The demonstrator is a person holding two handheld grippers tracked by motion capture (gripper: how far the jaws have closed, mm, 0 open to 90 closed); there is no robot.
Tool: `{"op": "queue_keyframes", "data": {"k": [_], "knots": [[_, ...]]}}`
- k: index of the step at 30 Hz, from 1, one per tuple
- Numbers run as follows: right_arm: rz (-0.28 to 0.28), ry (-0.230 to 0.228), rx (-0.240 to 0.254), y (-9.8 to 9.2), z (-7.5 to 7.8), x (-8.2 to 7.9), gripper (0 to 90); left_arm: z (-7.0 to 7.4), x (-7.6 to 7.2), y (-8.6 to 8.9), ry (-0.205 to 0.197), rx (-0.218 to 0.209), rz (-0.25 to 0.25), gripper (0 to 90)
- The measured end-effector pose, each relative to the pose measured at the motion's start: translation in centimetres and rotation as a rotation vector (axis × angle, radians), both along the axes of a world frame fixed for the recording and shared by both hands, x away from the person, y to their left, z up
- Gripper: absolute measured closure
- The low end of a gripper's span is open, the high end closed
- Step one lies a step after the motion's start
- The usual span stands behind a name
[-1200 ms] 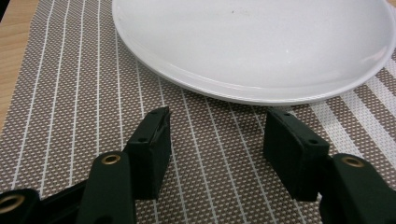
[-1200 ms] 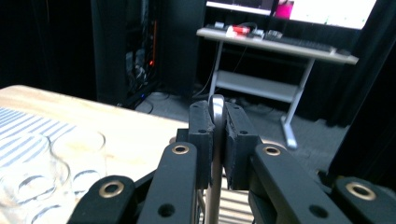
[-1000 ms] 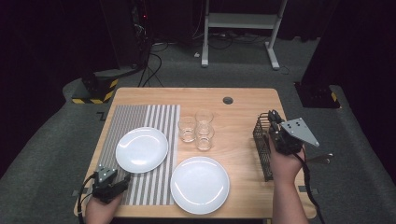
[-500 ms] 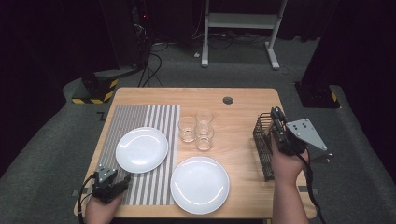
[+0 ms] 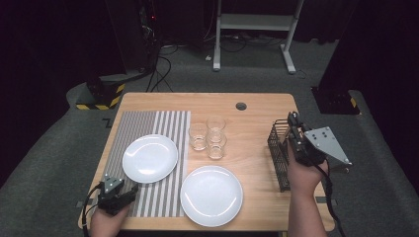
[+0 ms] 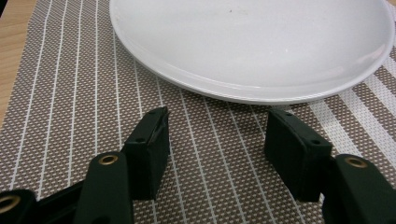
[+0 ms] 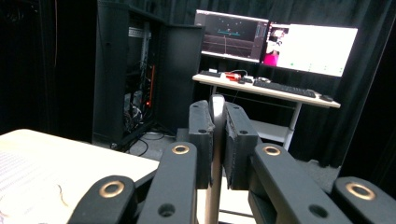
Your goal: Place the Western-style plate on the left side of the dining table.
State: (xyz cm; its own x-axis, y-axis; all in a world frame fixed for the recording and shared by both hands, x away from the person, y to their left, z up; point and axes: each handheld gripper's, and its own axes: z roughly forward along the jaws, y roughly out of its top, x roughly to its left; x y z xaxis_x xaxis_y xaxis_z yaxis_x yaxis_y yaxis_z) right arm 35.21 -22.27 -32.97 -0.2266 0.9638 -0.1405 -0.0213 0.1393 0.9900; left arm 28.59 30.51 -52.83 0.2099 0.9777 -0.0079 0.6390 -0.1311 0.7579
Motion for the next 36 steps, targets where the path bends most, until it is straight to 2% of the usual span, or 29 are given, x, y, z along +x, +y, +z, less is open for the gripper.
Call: {"op": "queue_keyframes", "data": {"k": [13,26,36], "knots": [[-0.002,-0.058,0.003,0.1,1.3,-1.3,83.2,0.0,0.0,0.0,0.002,0.0,-0.001,40.6],[0.002,-0.136,-0.002,0.1,3.3,-2.8,83.2,0.0,0.0,0.0,0.0,0.002,0.0,40.6],[0.02,-0.148,-0.007,1.0,4.0,-2.6,83.2,0.0,0.0,0.0,0.002,0.0,-0.001,40.6]]}}
